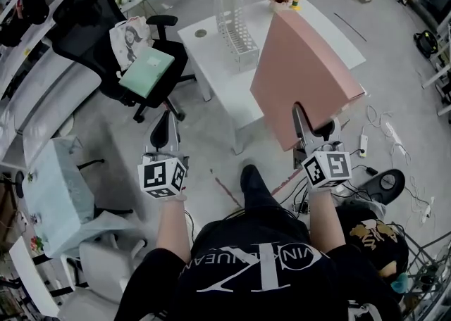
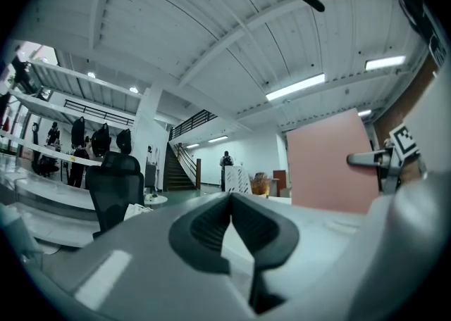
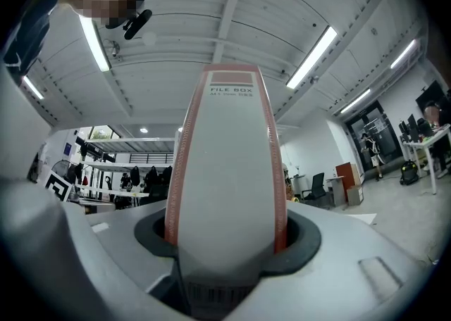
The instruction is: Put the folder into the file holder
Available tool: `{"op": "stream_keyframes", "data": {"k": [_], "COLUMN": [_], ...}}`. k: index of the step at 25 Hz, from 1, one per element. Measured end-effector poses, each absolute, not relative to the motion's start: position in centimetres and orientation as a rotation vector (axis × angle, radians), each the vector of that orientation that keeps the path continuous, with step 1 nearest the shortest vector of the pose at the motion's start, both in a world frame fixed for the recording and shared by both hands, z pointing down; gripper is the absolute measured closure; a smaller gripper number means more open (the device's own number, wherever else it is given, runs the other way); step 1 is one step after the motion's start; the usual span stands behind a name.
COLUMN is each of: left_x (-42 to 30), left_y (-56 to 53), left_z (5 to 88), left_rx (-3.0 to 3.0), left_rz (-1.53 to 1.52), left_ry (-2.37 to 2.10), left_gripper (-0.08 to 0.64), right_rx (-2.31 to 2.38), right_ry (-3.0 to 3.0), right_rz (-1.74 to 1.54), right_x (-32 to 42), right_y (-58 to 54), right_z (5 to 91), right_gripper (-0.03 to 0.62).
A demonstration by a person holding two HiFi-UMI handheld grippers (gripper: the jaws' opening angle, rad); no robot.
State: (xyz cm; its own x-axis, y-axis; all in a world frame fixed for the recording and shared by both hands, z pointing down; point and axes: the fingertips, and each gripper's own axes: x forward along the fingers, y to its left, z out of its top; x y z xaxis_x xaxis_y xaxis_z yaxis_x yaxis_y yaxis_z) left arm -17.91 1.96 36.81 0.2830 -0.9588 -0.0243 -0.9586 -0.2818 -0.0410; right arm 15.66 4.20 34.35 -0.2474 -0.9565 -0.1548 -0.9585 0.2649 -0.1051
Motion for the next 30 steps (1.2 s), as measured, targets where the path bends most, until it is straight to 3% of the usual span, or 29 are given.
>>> {"op": "stream_keyframes", "data": {"k": [30], "left_x": [-16.8], "left_y": [-17.2], "left_z": [37.0], "left_rx": [-2.43], "left_rz": [-0.034], "left_ry": [1.946], "left_gripper": [0.56], "right_rx": [-1.626], "right_ry": [2.426], "right_rz": [0.059], "right_x": [13.7], "right_y": [-18.2], "right_z": [27.3], "right_gripper": [0.304]}}
